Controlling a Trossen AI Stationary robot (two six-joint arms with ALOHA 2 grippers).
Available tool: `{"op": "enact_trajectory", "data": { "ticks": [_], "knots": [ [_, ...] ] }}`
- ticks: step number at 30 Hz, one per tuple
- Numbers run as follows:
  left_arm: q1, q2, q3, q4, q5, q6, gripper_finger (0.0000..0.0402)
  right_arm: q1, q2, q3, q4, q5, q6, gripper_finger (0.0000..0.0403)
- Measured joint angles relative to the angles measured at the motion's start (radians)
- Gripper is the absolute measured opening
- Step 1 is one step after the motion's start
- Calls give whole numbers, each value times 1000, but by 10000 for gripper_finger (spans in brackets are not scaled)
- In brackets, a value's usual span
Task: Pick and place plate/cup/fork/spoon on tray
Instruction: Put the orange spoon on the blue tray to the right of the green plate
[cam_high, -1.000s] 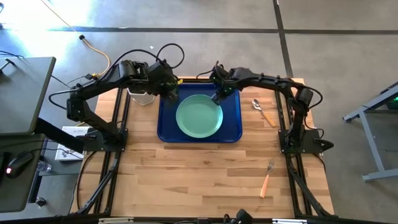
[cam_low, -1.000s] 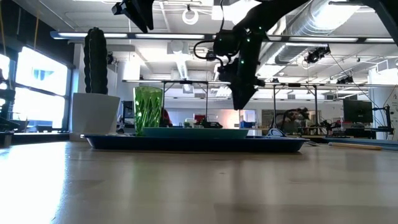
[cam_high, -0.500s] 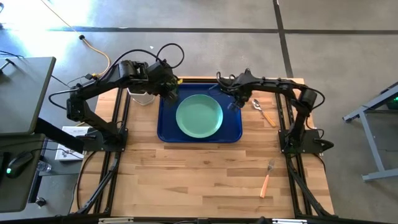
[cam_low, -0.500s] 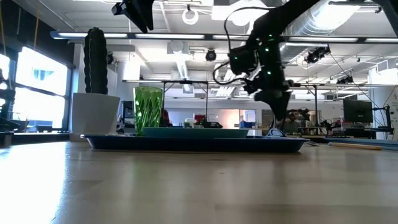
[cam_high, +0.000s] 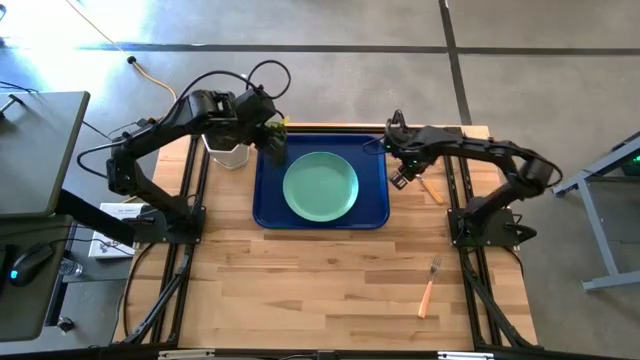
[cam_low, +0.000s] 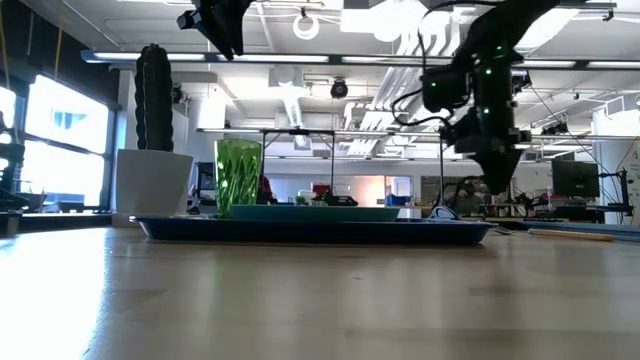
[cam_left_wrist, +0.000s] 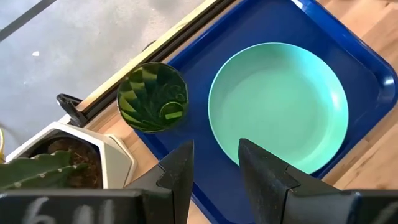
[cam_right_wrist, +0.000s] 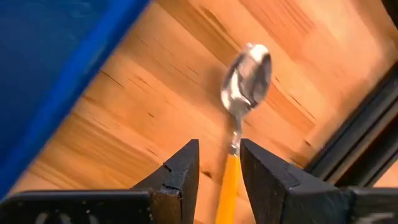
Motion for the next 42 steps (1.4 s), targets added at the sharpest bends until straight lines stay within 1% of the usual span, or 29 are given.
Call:
{"op": "enact_trajectory", "data": {
  "ticks": [7,8,13,17,25,30,33,39,42],
  "knots": [
    [13,0,0,0,1,7,115,-69,-109,-102,6,2,-46,108],
    [13,0,0,0,1,7,115,-78,-115,-113,8,-3,-54,108],
    [13,0,0,0,2,7,115,-133,-121,-171,35,-96,-85,108],
    [13,0,0,0,1,9,115,-161,-120,-208,51,-101,-86,108],
    [13,0,0,0,1,9,115,-194,-120,-210,59,-103,-90,108],
    [13,0,0,0,1,8,115,-196,-120,-210,59,-104,-89,108],
    [13,0,0,1,1,8,115,-196,-115,-210,60,-124,-97,108],
    [13,0,0,24,1,8,115,-196,-52,-209,62,-127,-100,108],
    [13,0,0,24,1,7,115,-196,-21,-209,57,-87,-82,108]
  ]
}}
